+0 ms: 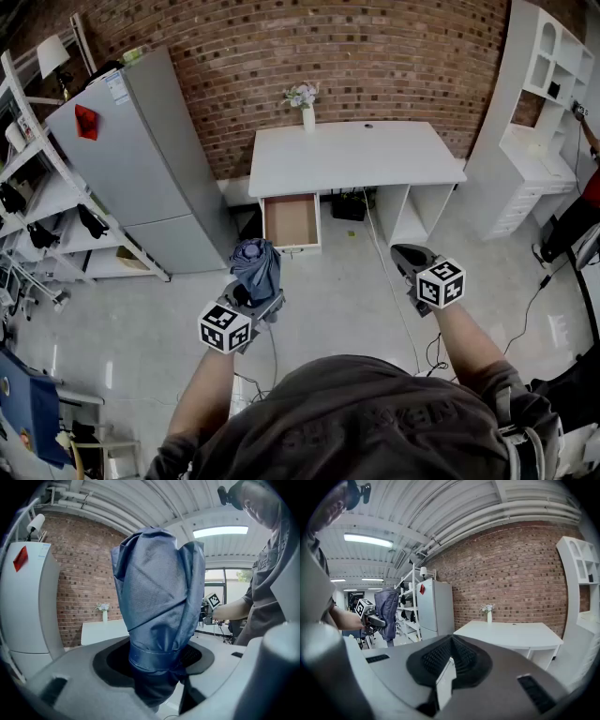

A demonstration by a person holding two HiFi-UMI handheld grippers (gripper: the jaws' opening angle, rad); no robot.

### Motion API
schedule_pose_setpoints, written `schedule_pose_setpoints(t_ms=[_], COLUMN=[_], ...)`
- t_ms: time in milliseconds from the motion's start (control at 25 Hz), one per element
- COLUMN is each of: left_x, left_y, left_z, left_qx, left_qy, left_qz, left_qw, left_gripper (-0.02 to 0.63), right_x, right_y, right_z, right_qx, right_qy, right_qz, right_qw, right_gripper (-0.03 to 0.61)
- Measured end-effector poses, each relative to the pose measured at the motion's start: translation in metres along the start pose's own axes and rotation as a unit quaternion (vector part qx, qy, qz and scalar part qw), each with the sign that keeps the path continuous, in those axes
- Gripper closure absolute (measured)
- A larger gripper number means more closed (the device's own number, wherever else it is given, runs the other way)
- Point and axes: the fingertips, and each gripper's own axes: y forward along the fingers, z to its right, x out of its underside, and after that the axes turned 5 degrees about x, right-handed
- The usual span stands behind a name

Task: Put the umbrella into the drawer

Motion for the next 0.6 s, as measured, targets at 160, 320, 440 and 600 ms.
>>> schedule_pose_setpoints(t_ms=[160, 320, 440, 600], left_x=[-0.001, -0.002, -0.002, -0.008], left_y=[0.004, 0.01, 0.014, 0.022], left_z=[-0.003, -0.004, -0.006, -0.005], left_qx=[0.0, -0.001, -0.002, -0.002], left_qy=[-0.001, -0.001, -0.002, -0.001], left_qz=[0.0, 0.0, -0.001, -0.003], left_qw=[1.0, 1.0, 1.0, 1.0], left_gripper=[0.358, 0.359, 0.359, 0.359], right_x=[-0.001, -0.001, -0.001, -0.004], right_y=[0.004, 0.008, 0.01, 0.012], right_z=[0.002, 0.007, 0.012, 0.023], right_qx=[-0.002, -0.005, -0.006, -0.005], right_qy=[-0.001, -0.002, -0.001, 0.019], right_qz=[0.0, 0.0, 0.0, 0.001], right_qw=[1.0, 1.0, 1.0, 1.0], right_gripper=[0.588, 0.588, 0.588, 0.588])
